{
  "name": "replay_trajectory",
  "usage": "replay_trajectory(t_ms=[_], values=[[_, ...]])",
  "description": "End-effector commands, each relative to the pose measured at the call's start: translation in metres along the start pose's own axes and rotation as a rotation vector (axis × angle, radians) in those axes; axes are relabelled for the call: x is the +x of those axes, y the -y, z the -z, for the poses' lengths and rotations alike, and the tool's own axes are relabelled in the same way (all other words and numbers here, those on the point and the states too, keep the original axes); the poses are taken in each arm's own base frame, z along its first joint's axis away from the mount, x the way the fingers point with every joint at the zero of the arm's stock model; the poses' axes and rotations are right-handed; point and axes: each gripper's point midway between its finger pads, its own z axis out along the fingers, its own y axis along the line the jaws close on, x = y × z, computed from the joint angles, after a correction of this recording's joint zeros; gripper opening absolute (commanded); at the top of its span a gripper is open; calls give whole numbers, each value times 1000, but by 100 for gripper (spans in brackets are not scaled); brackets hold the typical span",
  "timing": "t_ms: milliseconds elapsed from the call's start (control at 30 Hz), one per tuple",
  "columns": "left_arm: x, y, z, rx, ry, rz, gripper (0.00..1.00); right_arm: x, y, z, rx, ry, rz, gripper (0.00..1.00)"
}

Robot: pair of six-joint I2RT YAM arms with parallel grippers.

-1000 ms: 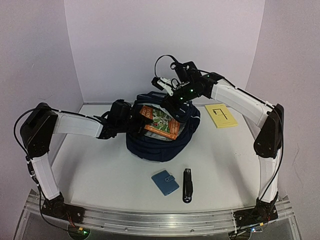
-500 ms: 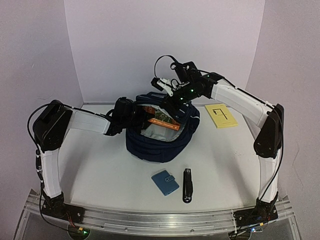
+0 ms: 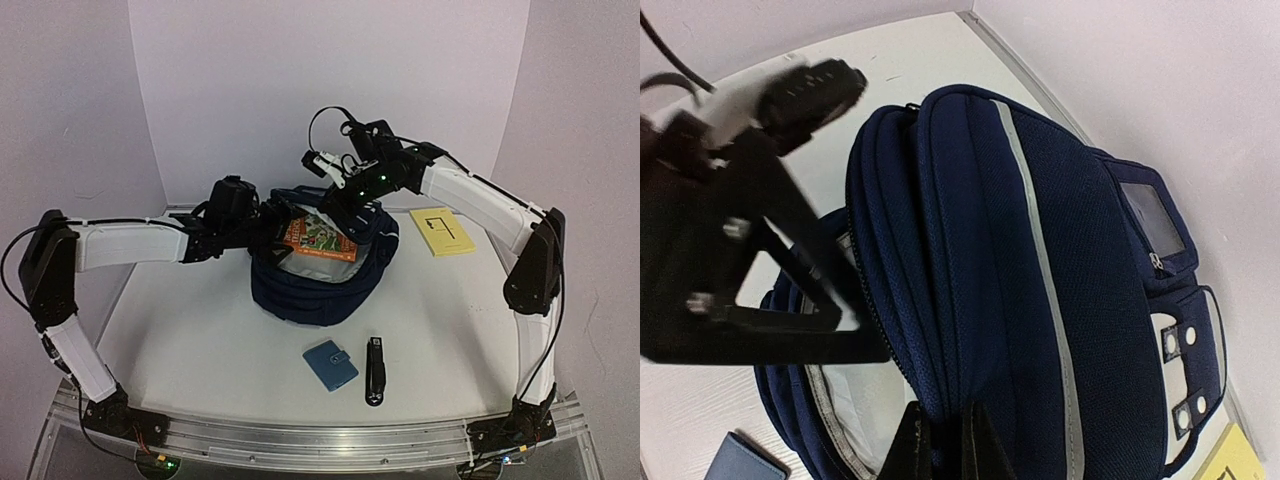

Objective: Pack the student bag
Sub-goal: Place the book in the student bag.

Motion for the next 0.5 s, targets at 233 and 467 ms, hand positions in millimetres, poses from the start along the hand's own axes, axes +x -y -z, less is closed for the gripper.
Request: replay_trajectory(t_ms=[233, 467], values=[[-11, 0, 74, -38, 151, -115, 94, -20, -36, -3, -191, 103, -12, 4], [-12, 2, 77, -36, 163, -161, 95, 5, -16, 8, -209, 49, -163, 65]])
